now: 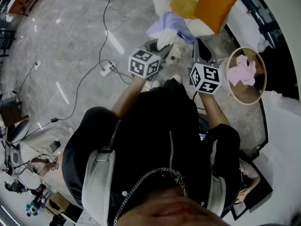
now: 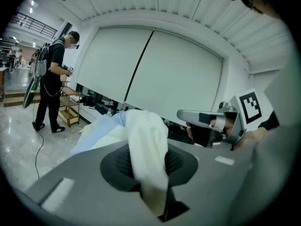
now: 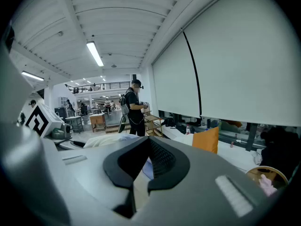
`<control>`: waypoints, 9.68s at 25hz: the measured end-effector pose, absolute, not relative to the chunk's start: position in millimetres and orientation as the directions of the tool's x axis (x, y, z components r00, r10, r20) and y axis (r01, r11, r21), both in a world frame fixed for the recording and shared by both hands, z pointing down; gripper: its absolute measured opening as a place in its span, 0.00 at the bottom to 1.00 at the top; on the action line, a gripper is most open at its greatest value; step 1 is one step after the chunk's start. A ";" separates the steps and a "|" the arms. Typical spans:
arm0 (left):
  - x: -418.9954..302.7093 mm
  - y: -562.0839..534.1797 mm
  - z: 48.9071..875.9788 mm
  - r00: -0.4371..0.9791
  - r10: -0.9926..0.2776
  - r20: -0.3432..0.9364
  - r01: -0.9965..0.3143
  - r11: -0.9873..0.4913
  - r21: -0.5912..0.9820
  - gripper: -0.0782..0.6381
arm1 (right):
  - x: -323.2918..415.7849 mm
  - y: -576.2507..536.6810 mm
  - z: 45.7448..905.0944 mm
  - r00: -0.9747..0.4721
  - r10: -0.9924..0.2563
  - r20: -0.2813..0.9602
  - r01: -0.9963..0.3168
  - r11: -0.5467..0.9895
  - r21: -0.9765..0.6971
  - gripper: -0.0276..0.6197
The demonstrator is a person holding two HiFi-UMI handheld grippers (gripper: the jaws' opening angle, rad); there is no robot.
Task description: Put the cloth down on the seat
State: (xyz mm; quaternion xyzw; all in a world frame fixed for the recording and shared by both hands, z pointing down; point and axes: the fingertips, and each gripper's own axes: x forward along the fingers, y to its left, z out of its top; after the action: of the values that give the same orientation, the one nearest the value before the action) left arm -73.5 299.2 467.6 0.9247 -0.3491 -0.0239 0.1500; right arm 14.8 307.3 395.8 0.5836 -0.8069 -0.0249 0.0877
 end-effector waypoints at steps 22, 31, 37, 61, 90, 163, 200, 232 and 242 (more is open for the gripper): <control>-100.8 286.7 470.1 0.774 -0.630 0.067 -0.617 -0.727 0.302 0.24 | -17.5 313.8 412.5 -0.310 -0.943 0.125 -0.936 0.325 0.135 0.05; -85.3 242.6 459.8 0.772 -0.631 0.077 -0.621 -0.723 0.303 0.24 | 1.7 270.1 401.9 -0.299 -0.946 0.124 -0.941 0.314 0.128 0.05; -72.5 211.8 445.4 0.770 -0.631 0.089 -0.627 -0.725 0.285 0.24 | 15.9 238.1 389.0 -0.313 -0.942 0.124 -0.936 0.328 0.127 0.05; -0.9 119.2 385.8 0.727 -0.680 0.093 -0.677 -0.688 0.262 0.24 | 102.1 145.4 339.9 -0.370 -0.923 0.106 -0.916 0.381 0.123 0.05; 7.3 44.1 377.8 0.729 -0.677 0.096 -0.672 -0.683 0.288 0.24 | 108.4 67.1 333.3 -0.342 -0.929 0.142 -0.926 0.359 0.114 0.05; 49.0 -319.7 344.9 0.745 -0.646 0.168 -0.656 -0.663 0.360 0.24 | 168.1 -302.3 283.0 -0.345 -0.900 0.266 -0.929 0.368 0.043 0.05; 87.8 -515.1 572.2 0.766 -0.599 0.233 -0.642 -0.701 0.311 0.24 | 209.6 -439.6 494.6 -0.190 -0.913 0.360 -0.978 0.210 0.016 0.05; 165.1 -586.0 851.3 0.698 -0.595 0.397 -0.715 -0.565 0.411 0.24 | 237.4 -390.8 723.7 -0.168 -0.783 0.599 -0.985 0.111 -0.131 0.05; 198.8 -600.7 922.0 0.698 -0.541 0.470 -0.712 -0.594 0.374 0.24 | 245.6 -371.6 764.1 -0.138 -0.736 0.662 -0.988 0.055 -0.145 0.05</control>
State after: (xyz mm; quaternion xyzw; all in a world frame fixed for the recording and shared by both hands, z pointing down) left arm 198.8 -600.7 922.0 0.8790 -0.3564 0.1556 0.2759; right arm 245.6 -371.6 764.1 0.6209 -0.6942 0.2952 0.2129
